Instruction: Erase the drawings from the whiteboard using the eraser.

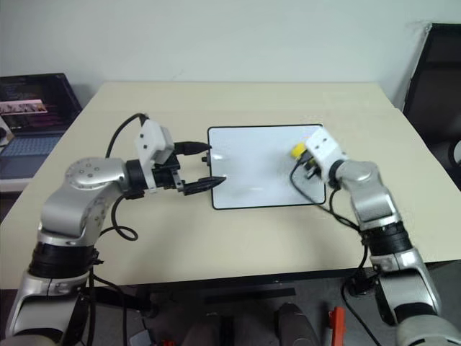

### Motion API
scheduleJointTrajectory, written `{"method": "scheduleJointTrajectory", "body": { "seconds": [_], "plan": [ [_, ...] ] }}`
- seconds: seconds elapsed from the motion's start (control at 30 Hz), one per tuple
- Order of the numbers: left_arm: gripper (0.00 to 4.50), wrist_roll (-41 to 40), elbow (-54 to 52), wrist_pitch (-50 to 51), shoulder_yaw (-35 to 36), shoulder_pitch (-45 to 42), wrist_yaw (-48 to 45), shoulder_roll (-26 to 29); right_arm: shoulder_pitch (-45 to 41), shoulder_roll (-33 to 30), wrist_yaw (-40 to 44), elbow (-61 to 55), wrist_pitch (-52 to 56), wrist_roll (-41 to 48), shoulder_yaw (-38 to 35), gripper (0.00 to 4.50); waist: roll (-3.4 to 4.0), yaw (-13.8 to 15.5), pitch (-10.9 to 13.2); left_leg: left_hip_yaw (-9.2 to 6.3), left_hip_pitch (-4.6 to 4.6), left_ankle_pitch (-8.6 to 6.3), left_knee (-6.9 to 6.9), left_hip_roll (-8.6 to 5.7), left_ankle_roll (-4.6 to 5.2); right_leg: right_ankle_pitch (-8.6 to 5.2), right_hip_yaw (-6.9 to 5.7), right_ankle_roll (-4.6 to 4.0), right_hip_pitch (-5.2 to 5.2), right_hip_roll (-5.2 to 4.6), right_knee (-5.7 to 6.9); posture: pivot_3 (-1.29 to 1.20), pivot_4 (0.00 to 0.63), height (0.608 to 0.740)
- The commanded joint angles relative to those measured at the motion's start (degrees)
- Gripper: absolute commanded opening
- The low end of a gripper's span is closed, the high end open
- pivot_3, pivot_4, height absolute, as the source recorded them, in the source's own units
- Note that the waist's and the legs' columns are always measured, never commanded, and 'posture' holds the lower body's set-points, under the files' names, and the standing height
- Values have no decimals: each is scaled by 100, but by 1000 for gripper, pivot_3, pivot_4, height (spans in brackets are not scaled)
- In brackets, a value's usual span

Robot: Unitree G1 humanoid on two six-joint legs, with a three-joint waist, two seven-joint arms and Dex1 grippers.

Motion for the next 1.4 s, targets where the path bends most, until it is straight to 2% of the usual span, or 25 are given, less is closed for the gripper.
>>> {"method": "scheduleJointTrajectory", "body": {
  "seconds": [0.03,0.27,0.47,0.57,0.7,0.93,1.03,1.13,1.23,1.3,1.4],
  "plan": [
    [4500,-71,-125,-46,48,-103,8,-8,61,-34,72,-49,310,-18,93,995,0,-1,0,1,-1,0,0,0,0,1,1,1,-1,0,-1,0,150,740],
    [4500,-46,-82,-62,20,-124,-8,-11,-652,-323,-821,1194,-44,-274,-611,994,0,13,1,2,-3,1,4,-3,0,3,1,0,0,-3,-4,0,150,740],
    [4500,-44,-58,-70,4,-160,-35,-7,-835,-441,-1094,1673,-165,-378,-693,994,-1,55,0,3,-7,0,-3,-3,0,1,0,0,0,-3,-13,0,150,740],
    [4500,-54,-54,-68,-5,-169,-47,-3,-710,-340,-910,1430,-63,-323,-511,993,-2,55,0,3,-7,0,-2,-3,0,2,1,1,0,-3,-13,0,150,740],
    [4500,-51,-20,-80,-28,-200,-54,-6,-373,-222,-257,653,123,-153,-46,991,-3,39,-1,1,-6,0,-2,-3,0,2,0,1,0,-3,-12,0,150,740],
    [4500,-50,18,-103,-63,-224,-66,-28,65,-279,354,-198,420,-108,406,987,-2,-20,-1,-1,-1,0,-4,3,0,1,0,-1,-2,4,-7,0,150,740],
    [4500,-55,46,-116,-96,-255,-85,-59,12,-309,272,-276,536,136,-141,987,-3,-8,0,2,-4,0,-3,2,0,1,2,-1,-2,2,-10,0,150,740],
    [4500,-65,90,-136,-156,-316,-108,-160,-181,-406,285,-438,707,961,-1484,987,-1,33,8,1,-13,0,-2,-2,0,2,0,1,-7,-2,-12,0,150,740],
    [4500,-85,66,-167,-283,-355,-110,-403,-296,-838,234,-269,859,1465,-2635,986,12,170,21,0,-24,-1,-9,-4,0,-2,-3,3,-14,-4,-18,0,150,740],
    [4500,-36,46,-212,-436,-377,-105,-601,-195,-1218,127,-22,941,1498,-3034,986,13,253,22,-4,-39,-3,-14,-9,-1,-5,-12,1,-19,-11,-31,0,150,740],
    [4500,39,38,-275,-765,-432,-179,-881,212,-1789,-62,463,1052,1278,-3250,986,12,315,21,-2,-48,-11,-15,-10,-2,-2,-13,-11,-21,-13,-45,0,150,740]
  ]
}}
